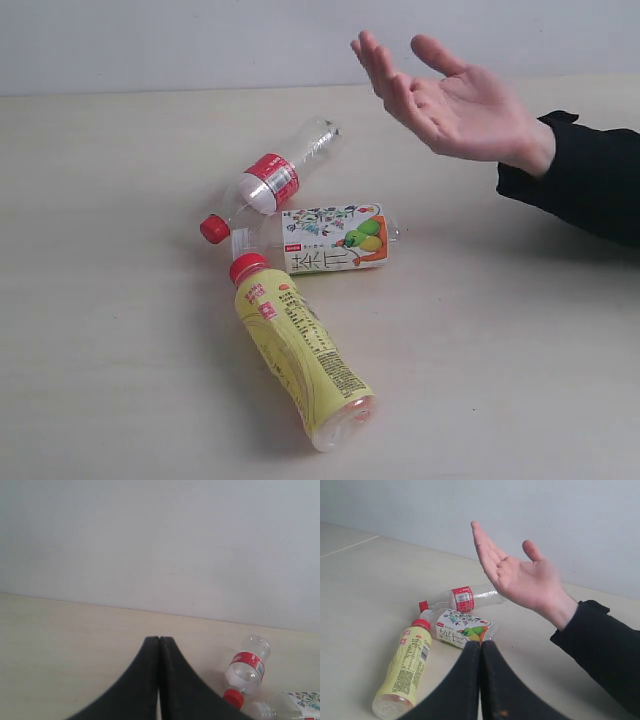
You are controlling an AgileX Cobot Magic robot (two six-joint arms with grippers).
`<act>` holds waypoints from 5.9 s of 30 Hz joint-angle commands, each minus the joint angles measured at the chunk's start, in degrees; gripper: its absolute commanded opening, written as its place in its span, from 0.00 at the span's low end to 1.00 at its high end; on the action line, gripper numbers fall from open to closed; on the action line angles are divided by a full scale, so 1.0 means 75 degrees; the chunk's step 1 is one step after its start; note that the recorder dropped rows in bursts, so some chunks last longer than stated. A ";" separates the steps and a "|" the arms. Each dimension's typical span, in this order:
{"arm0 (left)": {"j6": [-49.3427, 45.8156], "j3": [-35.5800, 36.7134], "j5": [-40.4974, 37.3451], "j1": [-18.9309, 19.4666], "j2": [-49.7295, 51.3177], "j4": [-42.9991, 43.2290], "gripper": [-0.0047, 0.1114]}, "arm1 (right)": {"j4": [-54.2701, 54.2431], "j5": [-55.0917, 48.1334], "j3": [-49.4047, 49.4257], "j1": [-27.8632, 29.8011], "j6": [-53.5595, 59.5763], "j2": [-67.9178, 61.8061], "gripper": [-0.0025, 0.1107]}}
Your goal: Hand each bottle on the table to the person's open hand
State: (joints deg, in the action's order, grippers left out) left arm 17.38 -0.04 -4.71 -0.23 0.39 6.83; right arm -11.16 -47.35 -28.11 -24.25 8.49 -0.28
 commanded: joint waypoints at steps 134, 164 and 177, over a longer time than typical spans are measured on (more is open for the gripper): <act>-0.0028 0.0005 -0.0012 0.0030 -0.0052 0.0014 0.04 | 0.0439 -0.0835 -0.5165 -0.2111 -0.2215 -1.0786 0.02; -0.0028 0.0005 -0.0012 0.0030 -0.0052 0.0014 0.04 | 0.1129 -0.1509 -0.6490 -0.0883 -0.2450 -1.3227 0.02; -0.0028 0.0005 -0.0012 0.0030 -0.0052 0.0014 0.04 | 0.1229 -0.1450 -0.6618 -0.0883 -0.2396 -1.3411 0.02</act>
State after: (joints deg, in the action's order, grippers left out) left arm 17.38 -0.04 -4.71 -0.23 0.39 6.83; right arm -3.02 -58.89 -77.26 -31.17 -10.07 -100.89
